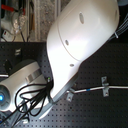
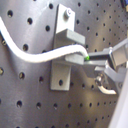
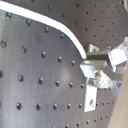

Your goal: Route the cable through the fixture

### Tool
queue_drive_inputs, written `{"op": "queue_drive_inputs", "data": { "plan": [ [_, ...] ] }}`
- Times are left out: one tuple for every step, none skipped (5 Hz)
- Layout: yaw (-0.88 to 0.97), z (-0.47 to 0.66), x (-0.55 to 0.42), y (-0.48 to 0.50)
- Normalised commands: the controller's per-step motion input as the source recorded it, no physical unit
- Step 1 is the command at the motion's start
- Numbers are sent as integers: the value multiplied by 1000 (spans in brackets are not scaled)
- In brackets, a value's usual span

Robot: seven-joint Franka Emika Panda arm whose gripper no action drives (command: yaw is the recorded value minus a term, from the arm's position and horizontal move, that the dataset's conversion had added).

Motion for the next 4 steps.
{"op": "queue_drive_inputs", "data": {
  "plan": [
    [86, 283, -123, 168],
    [63, 353, -35, 212],
    [66, 268, -41, 185],
    [89, 233, -155, 130]
  ]
}}
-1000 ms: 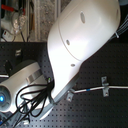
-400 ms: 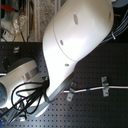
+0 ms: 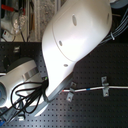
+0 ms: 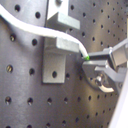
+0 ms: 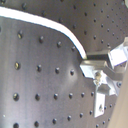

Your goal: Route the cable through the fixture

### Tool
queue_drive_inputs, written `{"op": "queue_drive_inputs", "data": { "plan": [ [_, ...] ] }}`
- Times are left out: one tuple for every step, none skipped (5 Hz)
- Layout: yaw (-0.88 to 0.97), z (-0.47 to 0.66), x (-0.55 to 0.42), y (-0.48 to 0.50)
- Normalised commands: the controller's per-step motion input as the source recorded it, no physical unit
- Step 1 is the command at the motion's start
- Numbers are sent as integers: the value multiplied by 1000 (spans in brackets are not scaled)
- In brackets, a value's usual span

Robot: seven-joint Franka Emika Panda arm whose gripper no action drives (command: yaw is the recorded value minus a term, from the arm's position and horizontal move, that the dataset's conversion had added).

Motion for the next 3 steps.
{"op": "queue_drive_inputs", "data": {
  "plan": [
    [137, 39, -70, 26],
    [77, -86, 40, -90],
    [0, -84, 71, -125]
  ]
}}
